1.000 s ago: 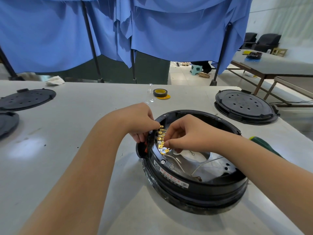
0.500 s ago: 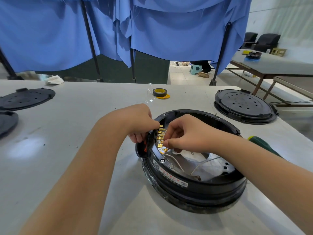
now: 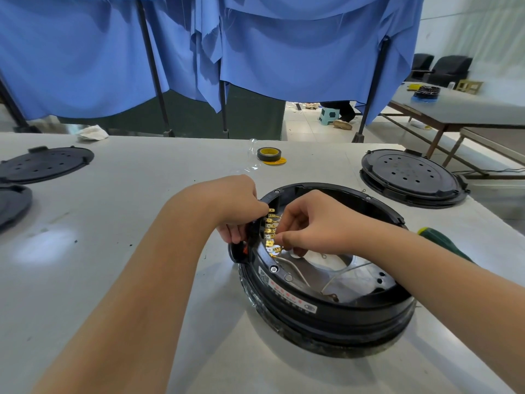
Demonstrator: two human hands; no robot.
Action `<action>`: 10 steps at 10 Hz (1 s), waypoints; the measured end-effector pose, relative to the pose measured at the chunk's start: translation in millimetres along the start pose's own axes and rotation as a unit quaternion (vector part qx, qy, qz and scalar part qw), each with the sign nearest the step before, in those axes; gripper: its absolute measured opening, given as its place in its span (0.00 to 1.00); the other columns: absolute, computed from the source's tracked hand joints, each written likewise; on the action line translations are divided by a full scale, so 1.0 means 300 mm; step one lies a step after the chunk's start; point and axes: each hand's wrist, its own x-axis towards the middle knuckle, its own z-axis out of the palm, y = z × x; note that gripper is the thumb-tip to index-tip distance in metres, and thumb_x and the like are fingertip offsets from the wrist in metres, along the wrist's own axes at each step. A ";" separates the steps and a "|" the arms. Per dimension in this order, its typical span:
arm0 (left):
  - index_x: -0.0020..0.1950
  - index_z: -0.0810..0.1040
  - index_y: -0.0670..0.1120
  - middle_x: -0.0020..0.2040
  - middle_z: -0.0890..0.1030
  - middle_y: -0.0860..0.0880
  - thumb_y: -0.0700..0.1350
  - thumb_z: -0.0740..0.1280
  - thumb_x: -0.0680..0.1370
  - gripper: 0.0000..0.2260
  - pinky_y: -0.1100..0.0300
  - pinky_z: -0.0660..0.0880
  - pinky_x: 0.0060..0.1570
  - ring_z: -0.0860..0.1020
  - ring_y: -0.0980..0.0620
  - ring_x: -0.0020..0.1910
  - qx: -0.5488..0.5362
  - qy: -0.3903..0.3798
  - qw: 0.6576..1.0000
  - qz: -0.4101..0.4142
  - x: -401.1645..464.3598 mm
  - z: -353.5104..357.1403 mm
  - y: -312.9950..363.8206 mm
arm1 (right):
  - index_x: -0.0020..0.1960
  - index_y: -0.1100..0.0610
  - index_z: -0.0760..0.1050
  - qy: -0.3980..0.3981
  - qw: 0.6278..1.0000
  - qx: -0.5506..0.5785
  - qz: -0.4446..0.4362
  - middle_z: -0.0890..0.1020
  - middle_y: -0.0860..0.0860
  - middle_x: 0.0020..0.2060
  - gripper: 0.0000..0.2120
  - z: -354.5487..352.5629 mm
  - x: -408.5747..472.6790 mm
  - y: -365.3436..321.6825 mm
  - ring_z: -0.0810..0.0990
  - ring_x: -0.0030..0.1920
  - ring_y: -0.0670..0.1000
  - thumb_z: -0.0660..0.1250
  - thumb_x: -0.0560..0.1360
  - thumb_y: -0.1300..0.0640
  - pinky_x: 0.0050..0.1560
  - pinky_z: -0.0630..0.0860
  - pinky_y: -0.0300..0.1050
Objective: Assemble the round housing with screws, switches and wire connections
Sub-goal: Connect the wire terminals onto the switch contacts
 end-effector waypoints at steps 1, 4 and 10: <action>0.55 0.76 0.37 0.20 0.78 0.48 0.47 0.59 0.82 0.14 0.64 0.74 0.21 0.78 0.53 0.19 0.000 0.000 1.000 0.001 -0.001 -0.001 0.001 | 0.38 0.57 0.80 -0.002 1.000 0.000 0.002 0.83 0.50 0.29 0.04 0.000 0.002 -0.002 0.80 0.28 0.44 0.72 0.72 0.60 0.30 0.75 0.34; 0.55 0.76 0.37 0.20 0.78 0.48 0.46 0.59 0.82 0.13 0.64 0.74 0.21 0.78 0.52 0.19 -0.002 -0.002 1.000 0.002 -0.004 -0.004 0.004 | 0.38 0.59 0.79 0.000 1.000 0.009 0.006 0.82 0.50 0.27 0.05 0.010 0.001 0.000 0.81 0.28 0.47 0.72 0.72 0.61 0.32 0.76 0.36; 0.55 0.76 0.36 0.19 0.77 0.47 0.46 0.59 0.82 0.14 0.63 0.75 0.21 0.77 0.52 0.18 -0.007 -0.008 1.000 -0.004 -0.012 -0.006 0.012 | 0.42 0.60 0.76 -0.014 1.000 0.012 0.005 0.81 0.51 0.27 0.04 0.019 -0.008 -0.003 0.79 0.25 0.46 0.68 0.75 0.62 0.30 0.76 0.37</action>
